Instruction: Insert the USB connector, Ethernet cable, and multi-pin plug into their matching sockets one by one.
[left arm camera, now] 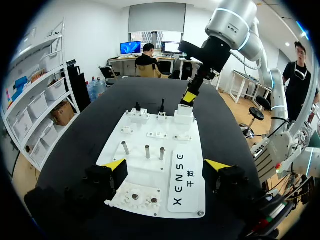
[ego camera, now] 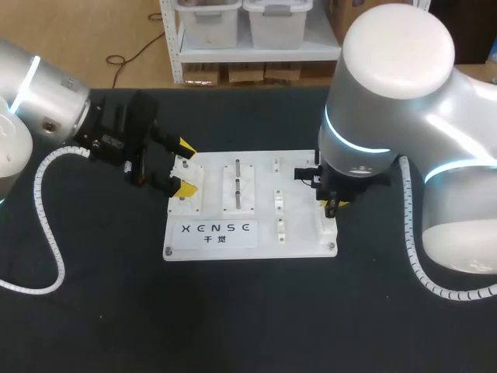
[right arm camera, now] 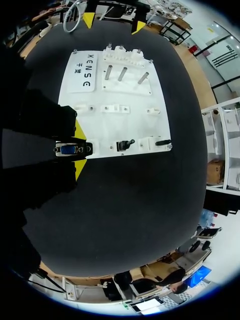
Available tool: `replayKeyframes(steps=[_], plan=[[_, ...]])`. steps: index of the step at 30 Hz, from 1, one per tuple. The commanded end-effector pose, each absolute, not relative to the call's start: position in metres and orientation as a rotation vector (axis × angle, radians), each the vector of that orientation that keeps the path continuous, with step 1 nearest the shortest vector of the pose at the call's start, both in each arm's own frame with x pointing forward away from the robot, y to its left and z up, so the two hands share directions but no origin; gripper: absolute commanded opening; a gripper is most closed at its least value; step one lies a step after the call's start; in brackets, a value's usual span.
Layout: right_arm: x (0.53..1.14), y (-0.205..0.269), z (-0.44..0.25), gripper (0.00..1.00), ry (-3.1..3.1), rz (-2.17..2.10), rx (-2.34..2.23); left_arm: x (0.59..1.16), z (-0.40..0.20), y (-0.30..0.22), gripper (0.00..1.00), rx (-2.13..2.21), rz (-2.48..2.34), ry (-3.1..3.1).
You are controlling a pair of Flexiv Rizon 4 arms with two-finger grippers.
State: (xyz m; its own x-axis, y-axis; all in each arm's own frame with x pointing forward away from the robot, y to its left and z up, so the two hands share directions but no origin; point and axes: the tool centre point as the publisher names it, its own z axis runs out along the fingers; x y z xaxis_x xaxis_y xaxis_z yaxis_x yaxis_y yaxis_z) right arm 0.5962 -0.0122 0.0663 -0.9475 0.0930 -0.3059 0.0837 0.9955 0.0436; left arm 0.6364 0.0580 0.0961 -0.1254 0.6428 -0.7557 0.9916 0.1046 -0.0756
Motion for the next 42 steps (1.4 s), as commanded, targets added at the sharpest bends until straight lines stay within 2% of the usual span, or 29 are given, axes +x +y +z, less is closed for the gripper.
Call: replayKeyframes(steps=[1,42], plan=[[0.596,-0.012,0.064,0.0,2.816,0.043,0.132,0.638,0.095,0.058,1.0,1.595,-0.816,1.83],[0.597,-0.009,-0.005,0.0,2.983,-0.029,0.149,0.638,0.095,0.058,1.0,1.595,-0.816,1.83]])
